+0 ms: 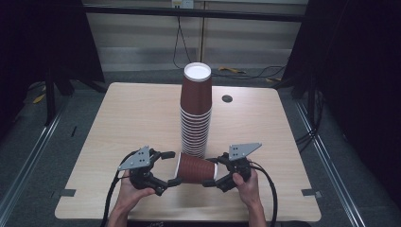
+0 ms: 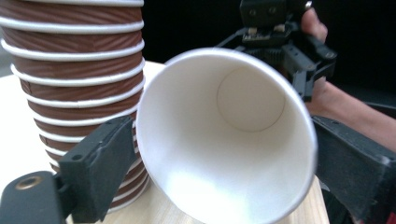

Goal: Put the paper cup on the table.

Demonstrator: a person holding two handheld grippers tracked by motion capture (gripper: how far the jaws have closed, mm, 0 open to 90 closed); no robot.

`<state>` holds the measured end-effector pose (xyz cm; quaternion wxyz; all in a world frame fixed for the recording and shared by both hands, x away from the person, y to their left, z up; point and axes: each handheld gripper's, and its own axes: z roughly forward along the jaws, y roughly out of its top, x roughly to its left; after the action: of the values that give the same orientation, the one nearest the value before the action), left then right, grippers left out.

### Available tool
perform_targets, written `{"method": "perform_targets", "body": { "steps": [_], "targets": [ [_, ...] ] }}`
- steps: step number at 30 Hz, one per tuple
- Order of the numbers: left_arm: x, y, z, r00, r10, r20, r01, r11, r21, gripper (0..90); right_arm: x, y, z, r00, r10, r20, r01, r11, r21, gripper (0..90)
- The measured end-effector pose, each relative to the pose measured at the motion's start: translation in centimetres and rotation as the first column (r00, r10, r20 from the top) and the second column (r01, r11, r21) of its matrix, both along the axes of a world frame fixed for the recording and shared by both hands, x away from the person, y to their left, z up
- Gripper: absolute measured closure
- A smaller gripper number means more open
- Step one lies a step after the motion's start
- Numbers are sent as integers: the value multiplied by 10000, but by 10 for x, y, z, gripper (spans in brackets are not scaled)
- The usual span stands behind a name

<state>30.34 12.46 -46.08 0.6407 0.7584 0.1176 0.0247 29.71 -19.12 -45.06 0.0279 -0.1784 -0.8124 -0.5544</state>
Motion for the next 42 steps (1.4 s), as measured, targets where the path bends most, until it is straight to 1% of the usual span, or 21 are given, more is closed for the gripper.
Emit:
{"method": "perform_targets", "body": {
  "steps": [1,2,4,6,8,9,11,13,14,17,22,27,29,31,32,34,35,38,40,41,42],
  "targets": [
    [1,-3,-1,10000,-54,43,53,9998,203,83,0,0,0,10000,19,-61,-19,10000,14,223],
    [1,-3,-1,10000,-54,43,53,9998,203,80,0,0,0,10000,19,-61,-19,10000,14,223],
    [3,-7,-3,9998,-144,-148,149,9995,278,73,1,1,0,10000,10,1,-10,10000,-38,223],
    [4,-10,-4,9998,-156,-133,159,9995,285,28,1,2,1,10000,41,43,-40,10000,-43,223],
    [5,-13,-4,9999,55,-146,-49,9991,428,8,1,2,1,10000,48,39,-48,10000,-46,223],
    [7,-15,-5,9994,-192,-300,203,9992,338,0,0,2,2,9999,10,109,-9,10000,-66,223],
    [6,-17,-5,9993,-150,-350,162,9993,341,0,-1,2,2,9999,41,151,-40,10000,-44,222],
    [7,-18,-6,9986,-375,-379,388,9987,337,0,-1,2,2,9998,67,176,-66,10000,-50,223],
    [6,-20,-6,9990,-208,-386,224,9989,400,0,-1,2,2,9998,88,165,-87,9999,-63,222],
    [7,-21,-7,9981,-456,-405,472,9982,377,14,0,4,2,9998,121,153,-120,9999,-45,223],
    [8,-22,-6,9982,-470,-380,485,9980,402,13,0,4,1,9998,81,157,-79,9999,-124,222],
    [9,-24,-4,9977,-514,-431,519,9986,102,9,0,4,2,9997,130,211,-127,9998,-137,222],
    [10,-26,-3,9986,-381,-364,391,9989,273,5,0,4,2,9997,125,214,-122,9998,-139,222],
    [10,-29,-1,9978,-580,-334,593,9975,396,4,-1,5,2,9994,135,306,-129,9997,-194,222],
    [9,-30,0,9985,-445,-324,459,9980,431,6,-1,5,2,9995,110,310,-104,9997,-219,222],
    [9,-30,0,9978,-581,-305,593,9974,400,9,-1,4,2,9995,116,284,-111,9997,-199,222],
    [8,-29,1,9988,-432,-221,442,9980,442,12,-1,4,2,9995,144,265,-139,9997,-188,222],
    [9,-27,3,9969,-735,-297,746,9965,372,34,0,3,1,9994,289,176,-288,9996,-57,222],
    [8,-26,3,9968,-751,-261,759,9966,326,35,0,3,0,9993,359,122,-358,9994,-32,221],
    [8,-26,4,9976,-637,-259,646,9973,336,42,0,3,0,9992,371,140,-370,9993,-52,222],
    [8,-26,5,9967,-756,-288,766,9965,349,44,0,3,0,9992,388,136,-388,9992,-5,222]
  ]
}}
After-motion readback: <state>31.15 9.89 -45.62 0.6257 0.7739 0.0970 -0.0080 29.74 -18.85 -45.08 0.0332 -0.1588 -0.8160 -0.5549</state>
